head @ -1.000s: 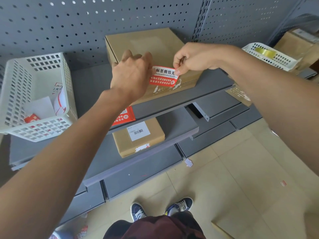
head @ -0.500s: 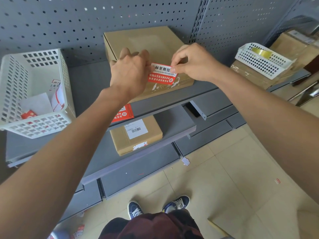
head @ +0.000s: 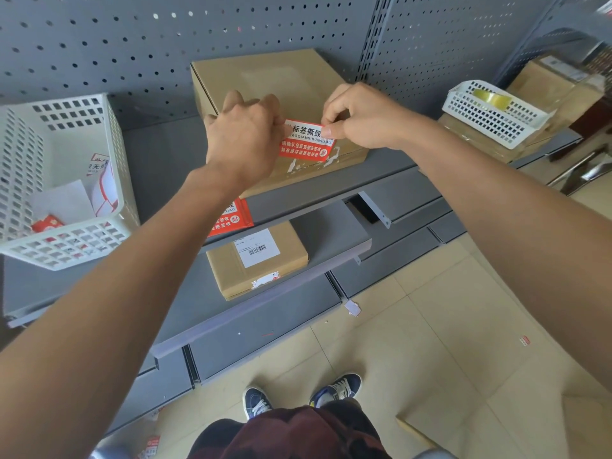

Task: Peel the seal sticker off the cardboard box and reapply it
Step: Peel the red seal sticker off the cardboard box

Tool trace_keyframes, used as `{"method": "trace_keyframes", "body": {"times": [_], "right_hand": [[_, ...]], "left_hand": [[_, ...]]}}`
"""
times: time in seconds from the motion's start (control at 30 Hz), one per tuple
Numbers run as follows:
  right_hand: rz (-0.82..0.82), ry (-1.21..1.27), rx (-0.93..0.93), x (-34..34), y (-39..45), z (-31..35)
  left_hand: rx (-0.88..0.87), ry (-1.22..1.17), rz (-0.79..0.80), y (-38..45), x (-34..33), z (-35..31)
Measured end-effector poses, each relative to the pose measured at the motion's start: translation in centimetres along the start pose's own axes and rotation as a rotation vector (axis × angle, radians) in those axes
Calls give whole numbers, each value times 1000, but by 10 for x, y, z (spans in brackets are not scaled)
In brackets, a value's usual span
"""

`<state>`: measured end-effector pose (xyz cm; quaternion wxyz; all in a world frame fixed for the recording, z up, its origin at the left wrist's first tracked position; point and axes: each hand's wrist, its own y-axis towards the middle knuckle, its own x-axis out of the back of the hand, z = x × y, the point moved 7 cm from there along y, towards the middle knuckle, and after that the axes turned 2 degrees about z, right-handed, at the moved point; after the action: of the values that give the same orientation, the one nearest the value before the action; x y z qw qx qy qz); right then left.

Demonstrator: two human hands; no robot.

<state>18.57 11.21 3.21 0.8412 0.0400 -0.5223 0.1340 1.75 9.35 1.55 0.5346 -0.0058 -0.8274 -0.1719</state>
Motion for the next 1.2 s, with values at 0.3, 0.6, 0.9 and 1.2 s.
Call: {"method": "trace_keyframes", "body": {"times": [0.3,0.6,0.9,1.2], "right_hand": [[33,67,-45,0,-1,-1],[17,101,-51,-1,1,-9],[34,175,-43,-2,2,-9],[-14,181,-11,-2,-1,-15]], "left_hand": [[10,-54,60,10,5,-2],[-136,-90,137,21,-10,-45],[-123,56,91,34,-7,-37],[-107,81,83,35,-10,-34]]}}
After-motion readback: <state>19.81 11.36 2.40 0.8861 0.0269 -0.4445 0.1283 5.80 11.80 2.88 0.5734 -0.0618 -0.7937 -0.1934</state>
